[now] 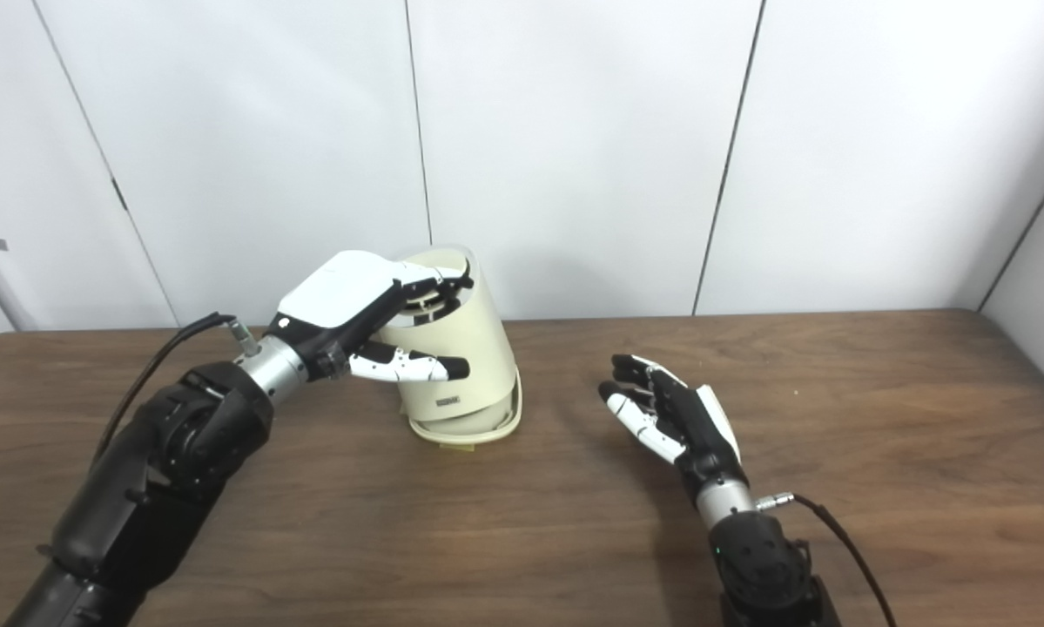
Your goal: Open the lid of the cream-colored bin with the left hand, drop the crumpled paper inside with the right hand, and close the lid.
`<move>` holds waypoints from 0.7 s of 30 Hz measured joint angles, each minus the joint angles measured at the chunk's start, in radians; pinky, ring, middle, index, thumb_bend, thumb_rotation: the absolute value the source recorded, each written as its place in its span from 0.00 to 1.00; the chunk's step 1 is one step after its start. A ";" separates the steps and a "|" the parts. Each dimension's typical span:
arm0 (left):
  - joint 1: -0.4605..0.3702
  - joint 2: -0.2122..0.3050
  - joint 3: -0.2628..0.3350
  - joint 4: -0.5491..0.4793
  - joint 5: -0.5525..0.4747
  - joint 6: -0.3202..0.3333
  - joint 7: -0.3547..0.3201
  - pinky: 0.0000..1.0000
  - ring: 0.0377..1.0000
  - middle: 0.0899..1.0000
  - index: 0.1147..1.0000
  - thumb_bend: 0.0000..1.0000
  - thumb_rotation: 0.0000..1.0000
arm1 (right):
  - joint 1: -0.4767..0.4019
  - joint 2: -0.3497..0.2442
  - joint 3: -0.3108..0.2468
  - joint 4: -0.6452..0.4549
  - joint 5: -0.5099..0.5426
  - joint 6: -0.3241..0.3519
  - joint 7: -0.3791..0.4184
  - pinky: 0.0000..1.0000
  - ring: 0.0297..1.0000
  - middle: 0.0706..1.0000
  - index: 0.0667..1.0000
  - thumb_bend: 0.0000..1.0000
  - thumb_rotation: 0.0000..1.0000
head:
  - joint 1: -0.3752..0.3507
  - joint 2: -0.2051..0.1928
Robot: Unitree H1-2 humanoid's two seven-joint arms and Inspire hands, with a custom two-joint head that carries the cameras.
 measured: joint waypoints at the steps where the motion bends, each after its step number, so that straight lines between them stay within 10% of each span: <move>1: 0.000 0.000 0.000 0.000 0.000 -0.002 0.000 0.84 0.82 0.86 0.88 0.71 0.78 | 0.000 0.000 0.000 -0.001 0.000 0.002 0.000 0.70 0.78 0.81 0.79 0.29 0.55 | 0.000 -0.002; 21: 0.002 -0.002 -0.011 0.002 -0.058 -0.090 0.014 0.72 0.78 0.82 0.84 0.64 0.69 | 0.000 0.001 0.000 -0.001 0.008 0.004 0.000 0.72 0.79 0.82 0.80 0.30 0.57 | -0.003 -0.005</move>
